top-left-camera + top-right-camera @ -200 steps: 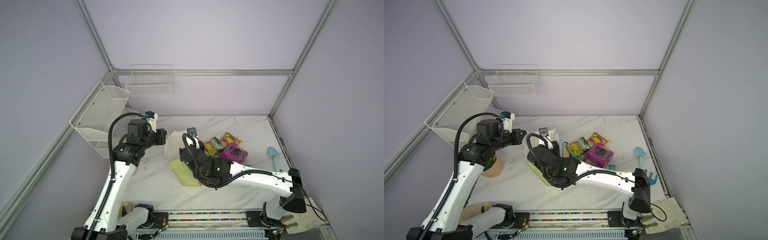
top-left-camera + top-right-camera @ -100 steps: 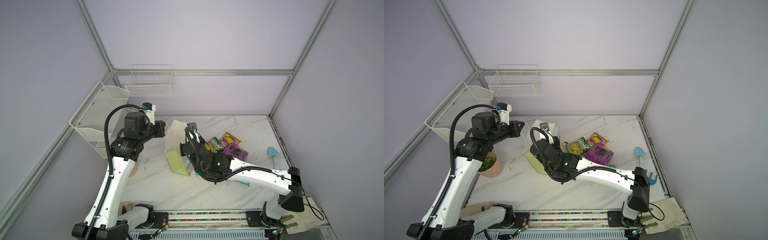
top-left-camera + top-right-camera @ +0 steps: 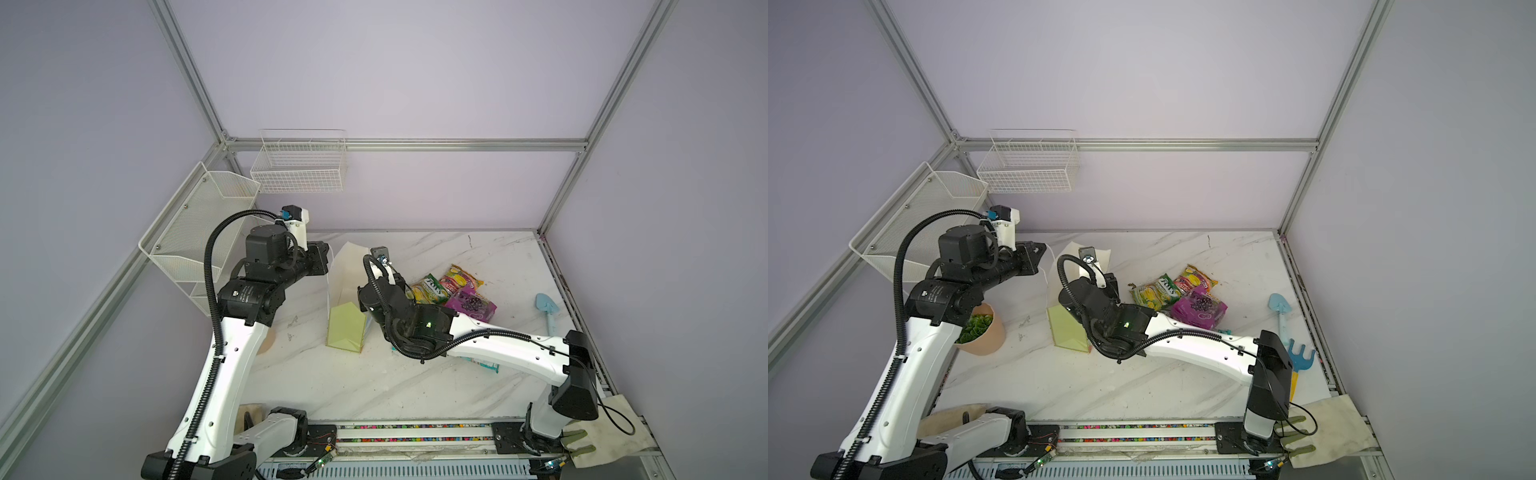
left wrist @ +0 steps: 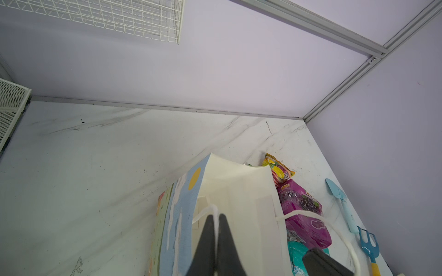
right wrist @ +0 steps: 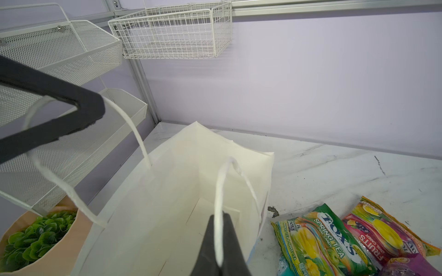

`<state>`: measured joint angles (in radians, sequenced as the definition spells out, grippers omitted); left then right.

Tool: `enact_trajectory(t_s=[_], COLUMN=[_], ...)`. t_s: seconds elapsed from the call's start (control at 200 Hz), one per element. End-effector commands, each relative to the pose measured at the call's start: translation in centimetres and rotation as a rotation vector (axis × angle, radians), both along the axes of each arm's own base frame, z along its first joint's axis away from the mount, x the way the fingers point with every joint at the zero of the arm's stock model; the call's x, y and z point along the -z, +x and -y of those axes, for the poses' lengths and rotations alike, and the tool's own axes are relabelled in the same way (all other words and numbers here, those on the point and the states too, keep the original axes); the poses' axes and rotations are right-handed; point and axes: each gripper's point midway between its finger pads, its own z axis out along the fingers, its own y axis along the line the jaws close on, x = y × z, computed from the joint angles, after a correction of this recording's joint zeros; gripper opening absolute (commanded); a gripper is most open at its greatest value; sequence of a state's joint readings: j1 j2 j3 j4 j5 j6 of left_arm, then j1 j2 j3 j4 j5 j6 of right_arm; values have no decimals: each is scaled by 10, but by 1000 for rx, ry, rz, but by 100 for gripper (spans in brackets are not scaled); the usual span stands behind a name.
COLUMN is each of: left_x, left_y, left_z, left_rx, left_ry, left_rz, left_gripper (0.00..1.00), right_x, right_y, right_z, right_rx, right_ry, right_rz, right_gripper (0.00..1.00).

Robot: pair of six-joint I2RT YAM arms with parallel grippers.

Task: Place the snacks into the paper bag
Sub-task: Move the paper bag to the center of the table.

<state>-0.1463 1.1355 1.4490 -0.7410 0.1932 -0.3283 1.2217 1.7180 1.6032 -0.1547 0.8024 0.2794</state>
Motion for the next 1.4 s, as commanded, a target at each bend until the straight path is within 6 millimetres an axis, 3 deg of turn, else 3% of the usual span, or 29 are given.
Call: enact_trajectory(t_s=[0.0,0.295,0.41,0.585,0.755,0.88,1.035,1.17,1.395], left_x=[-9,12,16,24,27,24,15,3,-24], left_y=[-4,4,8,13,12,11,8,6,0], left_z=[-2,-6,-11,-14,-14,-12,-13,-7,16], left_rx=[1,-20,-42,-53,-52,-40,-40,-5,117], left_ry=[5,10,18,19,12,1,-9,-64,-163], left_rz=[41,-13,-21,-38,-38,-26,8,53,97], left_gripper=[0,0,3,8,9,9,9,9,8], right_x=[-2,7,8,7,6,-6,-29,-37,5], right_y=[2,11,10,6,-2,-11,-25,-26,16], right_z=[8,15,16,16,21,30,56,97,168], right_rx=[14,29,23,-5,-31,-66,-80,-19,78], right_ry=[4,-5,-10,-20,-10,41,127,169,157], right_rz=[-3,-29,-36,-57,-89,-103,-101,-94,-215], right_gripper=[4,10,23,67,74,78,87,95,96])
